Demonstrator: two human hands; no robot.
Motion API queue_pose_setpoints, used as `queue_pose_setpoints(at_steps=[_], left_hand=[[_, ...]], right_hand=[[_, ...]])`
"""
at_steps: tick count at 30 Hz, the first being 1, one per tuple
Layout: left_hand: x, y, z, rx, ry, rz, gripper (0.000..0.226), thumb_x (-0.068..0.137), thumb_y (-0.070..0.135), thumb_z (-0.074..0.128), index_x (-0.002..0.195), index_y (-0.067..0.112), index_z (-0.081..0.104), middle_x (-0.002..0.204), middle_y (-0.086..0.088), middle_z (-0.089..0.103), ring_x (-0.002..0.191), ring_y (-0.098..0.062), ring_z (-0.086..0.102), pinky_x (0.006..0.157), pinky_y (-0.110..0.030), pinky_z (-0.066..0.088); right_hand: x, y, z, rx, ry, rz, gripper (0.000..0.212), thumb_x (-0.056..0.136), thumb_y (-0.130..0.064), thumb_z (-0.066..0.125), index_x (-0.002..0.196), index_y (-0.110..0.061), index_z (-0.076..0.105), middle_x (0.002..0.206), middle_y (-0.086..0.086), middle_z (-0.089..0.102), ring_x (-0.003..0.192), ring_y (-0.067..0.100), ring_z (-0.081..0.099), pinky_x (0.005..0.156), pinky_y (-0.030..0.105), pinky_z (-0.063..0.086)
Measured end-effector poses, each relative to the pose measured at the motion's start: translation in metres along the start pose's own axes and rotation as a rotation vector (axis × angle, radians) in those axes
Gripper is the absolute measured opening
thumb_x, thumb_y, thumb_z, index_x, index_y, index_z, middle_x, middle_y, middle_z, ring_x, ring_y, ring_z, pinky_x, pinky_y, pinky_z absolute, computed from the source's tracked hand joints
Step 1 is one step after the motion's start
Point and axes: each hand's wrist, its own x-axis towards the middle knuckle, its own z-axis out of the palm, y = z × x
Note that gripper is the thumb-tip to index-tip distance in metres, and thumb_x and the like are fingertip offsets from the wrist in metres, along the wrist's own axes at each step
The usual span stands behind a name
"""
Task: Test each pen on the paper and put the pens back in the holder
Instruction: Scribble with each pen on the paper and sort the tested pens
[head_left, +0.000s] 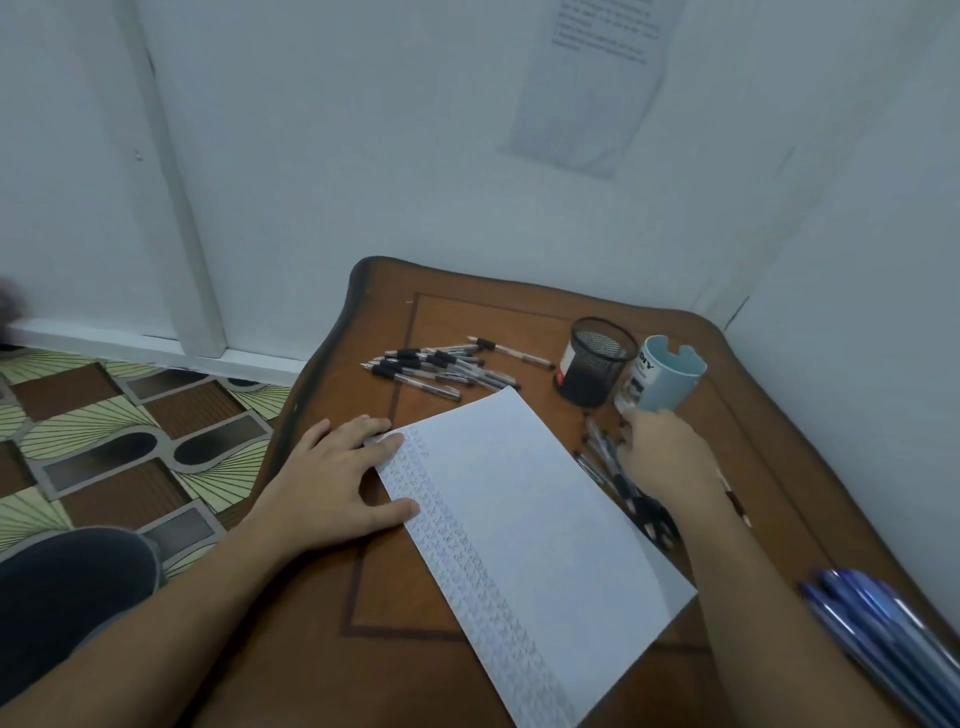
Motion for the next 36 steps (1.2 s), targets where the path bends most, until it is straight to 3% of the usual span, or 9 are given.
queue_pose_setpoints(at_steps=[3,7,11,16,21,26,30,34,36], left_hand=[[0.000,0.001,-0.001,0.008,-0.006,-0.004,0.127,0.045,0.100,-0.008,0.149,0.037,0.029,0.157,0.014,0.019,0.145,-0.006,0.011,0.118,-0.038,-0.002],[0.000,0.000,-0.001,0.020,-0.013,0.005,0.123,0.048,0.099,-0.006,0.149,0.037,0.026,0.158,0.015,0.016,0.145,-0.006,0.008,0.117,-0.037,-0.004],[-0.002,0.000,-0.002,-0.014,0.015,0.012,0.108,0.059,0.093,0.016,0.148,0.034,0.030,0.157,0.013,0.019,0.145,-0.006,0.009,0.117,-0.036,-0.005],[-0.002,-0.002,0.000,0.009,0.005,0.010,0.102,0.063,0.089,0.015,0.149,0.035,0.027,0.158,0.014,0.016,0.145,-0.005,0.005,0.117,-0.036,-0.007],[0.000,-0.004,0.002,-0.001,0.001,0.010,0.103,0.063,0.092,0.017,0.149,0.036,0.026,0.158,0.014,0.016,0.146,-0.006,0.006,0.117,-0.037,-0.009],[0.000,-0.003,0.003,-0.014,0.017,0.011,0.101,0.064,0.090,0.019,0.149,0.036,0.027,0.158,0.014,0.017,0.146,-0.007,0.007,0.113,-0.032,-0.011],[0.000,-0.004,0.003,-0.009,0.028,0.017,0.103,0.062,0.090,0.016,0.149,0.035,0.028,0.158,0.014,0.018,0.146,-0.006,0.007,0.113,-0.032,-0.011],[0.000,-0.004,0.003,-0.011,0.029,0.016,0.103,0.063,0.091,0.017,0.149,0.036,0.027,0.158,0.013,0.017,0.146,-0.006,0.008,0.114,-0.033,-0.010],[0.000,-0.004,0.004,-0.007,0.029,0.016,0.103,0.065,0.093,0.019,0.149,0.035,0.027,0.158,0.013,0.017,0.146,-0.006,0.007,0.114,-0.033,-0.011]], right_hand=[[0.009,-0.032,0.004,0.255,0.081,-0.204,0.023,0.097,-0.015,0.055,0.115,-0.015,0.068,0.111,0.008,0.062,0.101,0.025,0.058,0.085,0.035,0.049],[0.025,-0.097,0.016,0.550,-0.099,-0.320,0.019,0.098,-0.019,0.057,0.112,-0.020,0.070,0.111,0.000,0.059,0.098,0.017,0.058,0.083,0.027,0.041],[0.035,-0.145,0.032,0.632,-0.129,-0.252,0.022,0.094,-0.029,0.063,0.114,-0.022,0.069,0.113,-0.002,0.054,0.100,0.017,0.057,0.086,0.031,0.047],[0.039,-0.158,0.038,0.623,-0.111,-0.222,0.005,0.089,-0.024,0.069,0.089,-0.022,0.065,0.112,0.000,0.054,0.092,0.015,0.055,0.072,0.027,0.045],[0.041,-0.140,0.018,1.238,-0.196,-0.082,0.016,0.088,-0.009,0.070,0.078,-0.017,0.060,0.082,-0.003,0.065,0.079,0.012,0.059,0.068,0.025,0.045],[0.034,-0.122,0.007,1.962,-0.333,0.149,0.012,0.105,-0.019,0.045,0.094,-0.023,0.045,0.083,0.003,0.071,0.079,0.025,0.069,0.078,0.040,0.051],[0.025,-0.124,0.012,2.096,-0.355,0.171,0.012,0.105,-0.028,0.046,0.106,-0.021,0.056,0.055,-0.003,0.037,0.050,0.012,0.036,0.050,0.025,0.037],[0.018,-0.131,0.012,2.063,-0.334,0.166,0.015,0.099,-0.008,0.053,0.107,-0.004,0.065,0.042,-0.005,0.030,0.040,0.007,0.032,0.044,0.020,0.032],[0.017,-0.131,0.013,2.116,-0.353,0.197,0.020,0.100,-0.012,0.049,0.105,-0.002,0.066,0.043,-0.003,0.036,0.042,0.009,0.039,0.049,0.022,0.038]])
